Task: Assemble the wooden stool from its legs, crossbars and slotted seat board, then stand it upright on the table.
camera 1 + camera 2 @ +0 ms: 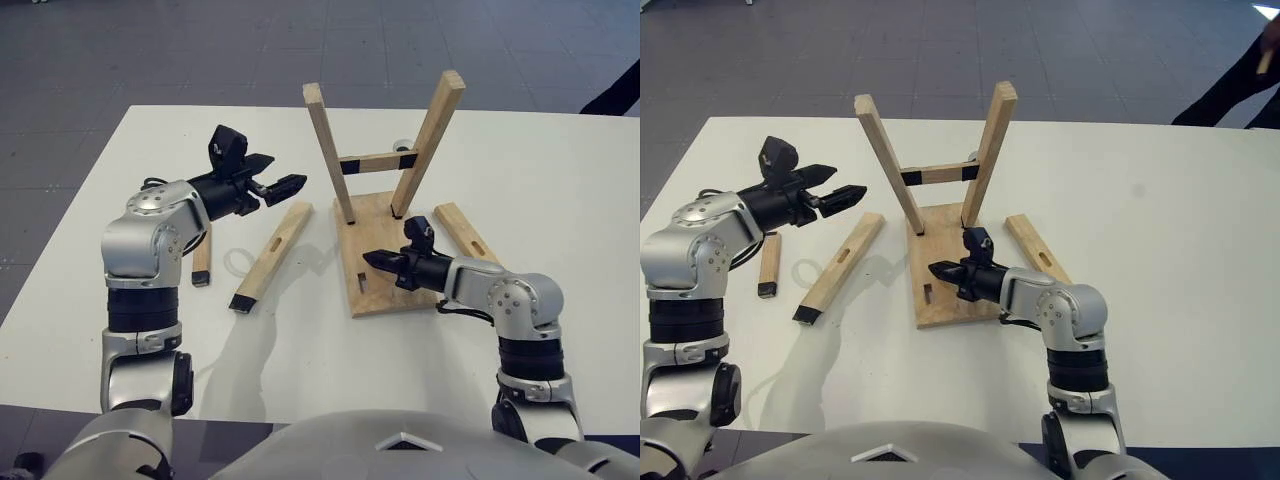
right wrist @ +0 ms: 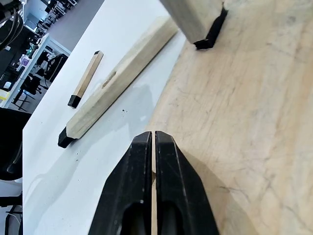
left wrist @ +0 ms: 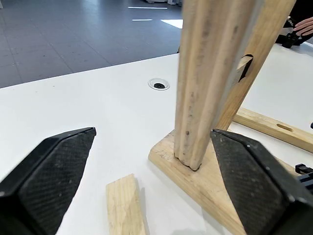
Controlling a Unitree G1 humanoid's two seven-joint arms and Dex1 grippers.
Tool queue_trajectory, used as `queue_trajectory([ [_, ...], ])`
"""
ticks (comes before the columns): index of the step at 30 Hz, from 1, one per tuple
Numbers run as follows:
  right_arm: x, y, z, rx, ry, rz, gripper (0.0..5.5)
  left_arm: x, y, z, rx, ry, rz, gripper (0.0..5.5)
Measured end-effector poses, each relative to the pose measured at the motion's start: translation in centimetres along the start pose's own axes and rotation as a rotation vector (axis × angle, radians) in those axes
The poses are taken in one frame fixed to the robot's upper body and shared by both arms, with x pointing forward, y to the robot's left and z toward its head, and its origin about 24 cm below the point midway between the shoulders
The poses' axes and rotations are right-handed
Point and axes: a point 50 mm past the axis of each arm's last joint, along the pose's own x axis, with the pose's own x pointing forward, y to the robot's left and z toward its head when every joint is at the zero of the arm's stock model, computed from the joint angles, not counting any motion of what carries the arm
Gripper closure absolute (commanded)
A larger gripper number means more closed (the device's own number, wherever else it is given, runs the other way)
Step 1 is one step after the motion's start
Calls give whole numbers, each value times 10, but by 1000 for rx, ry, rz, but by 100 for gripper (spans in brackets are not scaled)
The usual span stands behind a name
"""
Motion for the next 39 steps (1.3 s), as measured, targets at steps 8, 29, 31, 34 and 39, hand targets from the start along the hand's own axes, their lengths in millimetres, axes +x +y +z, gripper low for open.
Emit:
queue_trajectory([
  [8,-77,43,86,-363,-326,-30,540,-17,6,6,4,-96,214,149],
  [29,-18,-4,221,-380,-626,-351,540,76,-43,157,-6,-436,237,299],
  [31,-16,-3,221,-378,-626,-345,540,72,-44,156,1,-444,253,299],
  [34,-13,0,221,-379,-626,-336,540,68,-44,152,10,-441,270,299],
  [39,-11,2,221,-389,-618,-336,540,72,-42,133,0,-384,291,299],
])
